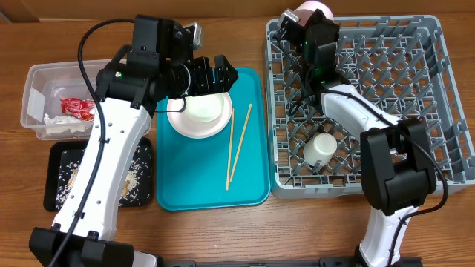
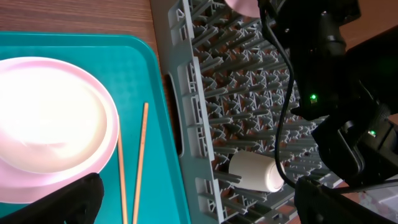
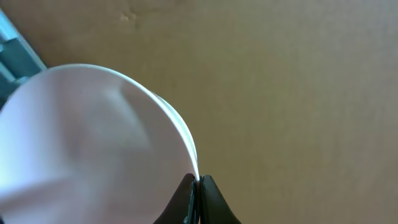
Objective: Sort waste into correct bins and load items into the dishwasher
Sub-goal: 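Carry the pink bowl to the back of the dish rack with the right gripper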
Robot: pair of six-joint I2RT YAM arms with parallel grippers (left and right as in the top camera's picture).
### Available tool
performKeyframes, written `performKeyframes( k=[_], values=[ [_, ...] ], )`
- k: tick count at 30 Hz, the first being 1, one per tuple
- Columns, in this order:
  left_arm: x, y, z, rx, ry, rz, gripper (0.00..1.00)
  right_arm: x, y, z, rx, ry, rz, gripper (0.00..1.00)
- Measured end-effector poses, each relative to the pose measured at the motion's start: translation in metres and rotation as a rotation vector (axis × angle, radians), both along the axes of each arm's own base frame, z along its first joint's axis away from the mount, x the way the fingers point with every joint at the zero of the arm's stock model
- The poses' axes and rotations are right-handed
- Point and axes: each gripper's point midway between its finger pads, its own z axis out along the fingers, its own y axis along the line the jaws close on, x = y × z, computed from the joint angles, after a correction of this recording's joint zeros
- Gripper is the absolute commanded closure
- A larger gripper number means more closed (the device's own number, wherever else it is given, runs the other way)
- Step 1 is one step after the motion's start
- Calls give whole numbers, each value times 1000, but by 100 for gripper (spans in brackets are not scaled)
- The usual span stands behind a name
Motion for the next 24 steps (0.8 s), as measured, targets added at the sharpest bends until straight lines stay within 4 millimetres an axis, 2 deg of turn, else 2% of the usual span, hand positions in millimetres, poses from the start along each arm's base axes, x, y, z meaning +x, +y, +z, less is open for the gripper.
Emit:
performKeyframes(
  k=[4, 17, 24],
  values=[
    [0, 0, 0, 0, 0, 0, 0, 0, 0, 3, 4, -15, -2, 96],
    [0, 0, 0, 0, 0, 0, 0, 0, -2, -3, -4, 10, -7, 96],
    [0, 0, 0, 0, 0, 0, 0, 5, -16, 10, -18, -40, -19, 96]
  ],
)
